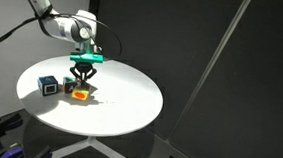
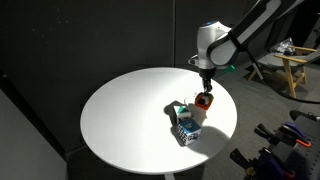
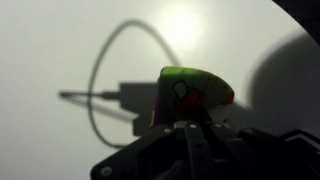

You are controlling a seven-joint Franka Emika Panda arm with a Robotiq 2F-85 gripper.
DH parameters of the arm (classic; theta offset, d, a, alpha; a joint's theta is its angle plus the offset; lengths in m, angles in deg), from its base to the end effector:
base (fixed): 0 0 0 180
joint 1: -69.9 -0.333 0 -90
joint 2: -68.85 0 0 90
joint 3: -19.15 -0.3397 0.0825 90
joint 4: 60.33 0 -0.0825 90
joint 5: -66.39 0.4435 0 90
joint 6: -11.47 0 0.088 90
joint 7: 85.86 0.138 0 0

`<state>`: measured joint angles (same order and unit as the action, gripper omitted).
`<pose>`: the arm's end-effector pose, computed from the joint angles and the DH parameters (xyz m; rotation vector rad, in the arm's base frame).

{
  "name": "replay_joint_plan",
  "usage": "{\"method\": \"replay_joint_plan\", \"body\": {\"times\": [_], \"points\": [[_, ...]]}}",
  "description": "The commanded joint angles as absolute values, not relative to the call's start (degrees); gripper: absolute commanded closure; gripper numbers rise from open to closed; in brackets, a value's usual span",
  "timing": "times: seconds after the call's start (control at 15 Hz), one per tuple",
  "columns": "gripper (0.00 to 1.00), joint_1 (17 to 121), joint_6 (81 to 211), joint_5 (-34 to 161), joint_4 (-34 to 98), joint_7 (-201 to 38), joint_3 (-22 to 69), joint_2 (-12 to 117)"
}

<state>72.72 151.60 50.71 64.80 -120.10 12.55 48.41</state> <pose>0.5892 0.0360 0.1593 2.7516 1.2896 -0.1793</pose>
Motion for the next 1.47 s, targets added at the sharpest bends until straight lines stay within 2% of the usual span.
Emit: {"method": "replay_joint_plan", "body": {"times": [0.0, 1.4], "points": [[0.95, 72.1, 151.5, 51.1, 64.7, -120.4, 13.1, 48.4], [0.98, 69.6, 153.2, 48.0, 66.0, -121.0, 13.0, 48.0]]}}
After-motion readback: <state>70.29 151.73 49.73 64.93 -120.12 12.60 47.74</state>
